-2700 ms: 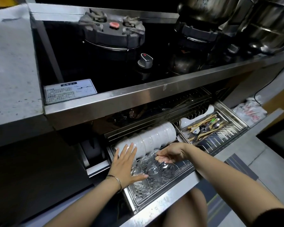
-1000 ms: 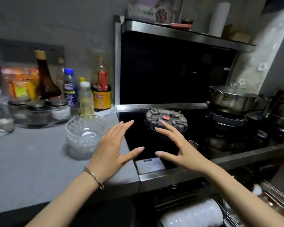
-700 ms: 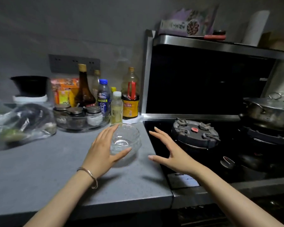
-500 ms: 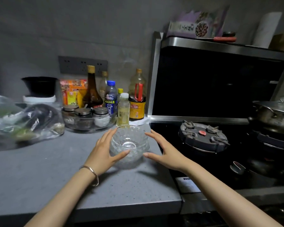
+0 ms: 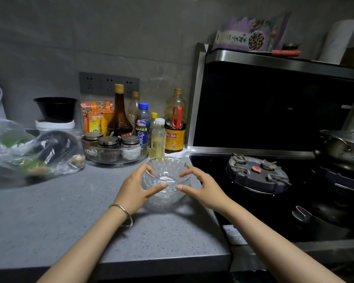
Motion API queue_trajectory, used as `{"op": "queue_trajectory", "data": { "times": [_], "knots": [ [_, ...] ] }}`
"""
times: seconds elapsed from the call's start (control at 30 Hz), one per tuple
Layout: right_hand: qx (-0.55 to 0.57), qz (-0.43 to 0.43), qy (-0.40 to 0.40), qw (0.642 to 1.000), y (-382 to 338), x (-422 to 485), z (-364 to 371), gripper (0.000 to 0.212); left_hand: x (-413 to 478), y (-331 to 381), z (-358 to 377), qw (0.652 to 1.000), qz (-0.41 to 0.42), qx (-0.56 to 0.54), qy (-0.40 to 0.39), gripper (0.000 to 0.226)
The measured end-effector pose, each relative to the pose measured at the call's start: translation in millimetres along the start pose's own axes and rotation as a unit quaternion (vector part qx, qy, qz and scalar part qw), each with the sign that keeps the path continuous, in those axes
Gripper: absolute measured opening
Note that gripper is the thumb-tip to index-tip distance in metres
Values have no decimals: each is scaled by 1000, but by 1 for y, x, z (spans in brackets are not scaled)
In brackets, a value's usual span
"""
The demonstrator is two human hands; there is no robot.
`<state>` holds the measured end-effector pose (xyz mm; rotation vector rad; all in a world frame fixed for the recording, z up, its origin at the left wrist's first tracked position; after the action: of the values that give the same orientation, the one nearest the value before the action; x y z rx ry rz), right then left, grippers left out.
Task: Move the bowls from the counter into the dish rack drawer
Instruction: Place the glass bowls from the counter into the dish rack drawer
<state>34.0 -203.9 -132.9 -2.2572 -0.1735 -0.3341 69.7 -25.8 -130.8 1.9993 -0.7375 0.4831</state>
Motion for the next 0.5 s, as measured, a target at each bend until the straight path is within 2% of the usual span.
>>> {"op": "queue_trajectory", "data": {
  "times": [0.27, 0.4, 0.5],
  "knots": [
    [1, -33, 41, 999, -23, -33, -61, 26, 15, 58, 10, 996, 52, -77, 3, 44],
    [-81, -15, 53, 995, -21, -76, -105, 34, 15, 109, 43, 987, 87, -125, -50, 39],
    [-123, -8, 29, 992, -11, -109, -132, 37, 10, 141, 82, 981, 85, -143, -102, 47]
  ]
}}
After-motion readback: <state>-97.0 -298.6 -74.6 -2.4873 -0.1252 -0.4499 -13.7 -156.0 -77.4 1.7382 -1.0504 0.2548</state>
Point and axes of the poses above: each hand's wrist, its own x-axis towards the middle knuckle, its own z-axis out of the palm, y = z × x, the point moved 10 cm from there along x, towards the middle knuckle, and after that the axes turned 5 degrees about z, right-handed, at the moved point
